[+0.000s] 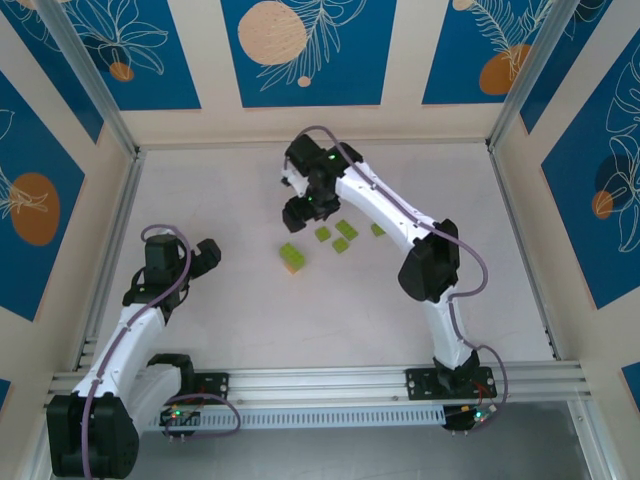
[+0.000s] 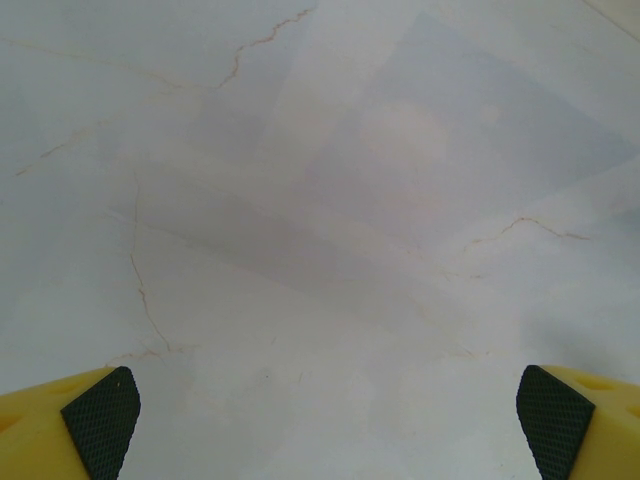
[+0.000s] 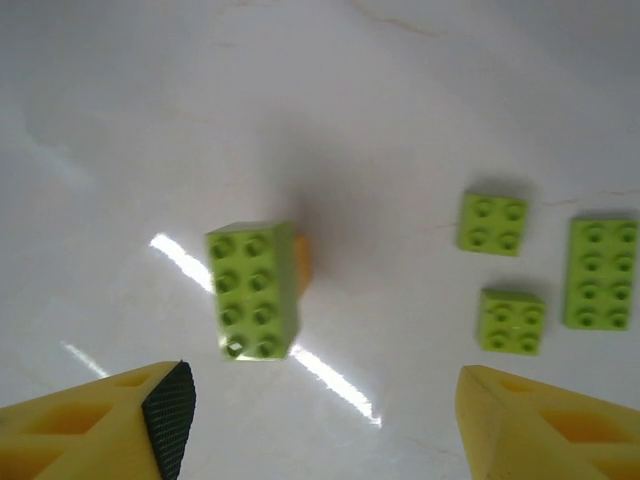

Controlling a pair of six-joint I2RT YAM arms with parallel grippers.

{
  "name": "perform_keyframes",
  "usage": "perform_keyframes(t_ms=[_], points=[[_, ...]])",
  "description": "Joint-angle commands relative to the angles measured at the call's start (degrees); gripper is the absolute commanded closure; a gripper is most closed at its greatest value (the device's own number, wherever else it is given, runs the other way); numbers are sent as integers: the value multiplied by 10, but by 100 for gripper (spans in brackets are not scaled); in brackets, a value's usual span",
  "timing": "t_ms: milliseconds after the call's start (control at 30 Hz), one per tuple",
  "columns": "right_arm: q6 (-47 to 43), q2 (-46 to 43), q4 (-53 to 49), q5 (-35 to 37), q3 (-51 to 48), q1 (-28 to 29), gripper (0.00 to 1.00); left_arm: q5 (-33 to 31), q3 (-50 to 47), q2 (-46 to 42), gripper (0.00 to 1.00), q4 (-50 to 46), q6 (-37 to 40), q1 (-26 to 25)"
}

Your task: Assemble a carrot with lego

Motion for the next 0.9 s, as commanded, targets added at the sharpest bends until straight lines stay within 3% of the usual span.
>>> perform_keyframes(t_ms=[0,200,533,767,867], points=[[-11,53,10,14,-13,-27,31,8,0,-4,1,2,8,1],[-16,129,30,3,18,-55,33,8,0,-5,1,1,8,1],[-17,185,50,-14,21,-62,39,7,2,4,1,5,9,1],[-19,194,55,-16,13,-61,57,6,2,9,1,7,9,1],[-20,193,52,-14,11,-61,59,7,1,11,1,8,10,1]])
